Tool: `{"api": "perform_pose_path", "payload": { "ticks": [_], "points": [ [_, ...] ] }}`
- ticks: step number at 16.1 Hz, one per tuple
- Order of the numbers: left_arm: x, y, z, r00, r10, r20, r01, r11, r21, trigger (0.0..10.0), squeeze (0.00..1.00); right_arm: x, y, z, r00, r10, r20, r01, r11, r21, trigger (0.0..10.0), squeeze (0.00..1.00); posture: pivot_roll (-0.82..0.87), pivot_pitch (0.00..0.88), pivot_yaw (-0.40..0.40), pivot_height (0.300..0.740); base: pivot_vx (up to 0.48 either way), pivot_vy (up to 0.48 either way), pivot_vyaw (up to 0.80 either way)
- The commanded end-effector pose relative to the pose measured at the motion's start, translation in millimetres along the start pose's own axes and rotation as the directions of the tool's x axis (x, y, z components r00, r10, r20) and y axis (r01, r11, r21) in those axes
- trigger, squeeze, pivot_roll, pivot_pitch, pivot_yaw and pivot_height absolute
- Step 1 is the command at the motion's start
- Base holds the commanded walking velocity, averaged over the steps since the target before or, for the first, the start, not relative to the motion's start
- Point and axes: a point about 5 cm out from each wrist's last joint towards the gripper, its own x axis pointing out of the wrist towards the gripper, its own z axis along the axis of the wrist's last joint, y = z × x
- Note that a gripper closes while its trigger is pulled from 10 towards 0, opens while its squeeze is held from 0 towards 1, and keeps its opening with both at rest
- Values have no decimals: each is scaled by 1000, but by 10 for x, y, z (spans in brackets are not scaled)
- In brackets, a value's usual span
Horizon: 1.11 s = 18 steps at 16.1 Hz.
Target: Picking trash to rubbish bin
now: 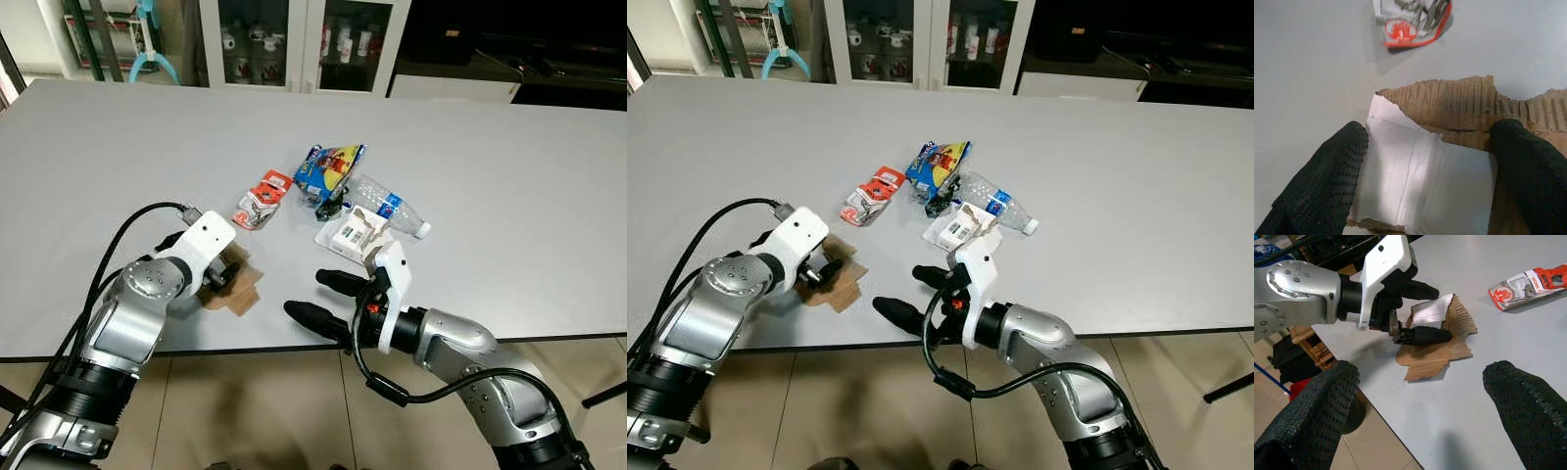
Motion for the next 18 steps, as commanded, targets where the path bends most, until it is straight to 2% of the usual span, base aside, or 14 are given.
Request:
{"api": "perform_pose_path", "payload": {
  "ticks": [1, 5, 11, 18],
  "points": [
    [15, -10, -38, 999, 4, -35, -4, 1000, 5, 10000, 0, 4, 19, 44, 1000, 22, 4, -22, 1000, -13, 10000, 0, -43, 61, -84, 740, 0, 0, 0],
    [15, 44, -122, 993, 47, -107, -48, 999, -11, 10000, 0, -10, 16, 50, 1000, 23, 6, -23, 1000, -14, 10000, 0, -42, 60, -86, 740, 0, 0, 0],
    [-25, 67, 143, 999, 32, 26, -30, 998, -60, 10000, 0, 8, 16, 50, 1000, 26, 8, -26, 1000, -14, 10000, 0, -42, 60, -86, 740, 0, 0, 0],
    [-84, 79, 330, 995, 11, 99, -4, 998, -69, 10000, 0, 17, 18, 35, 1000, 27, 5, -27, 1000, -14, 10000, 0, -41, 59, -84, 740, 0, 0, 0]
  ]
}}
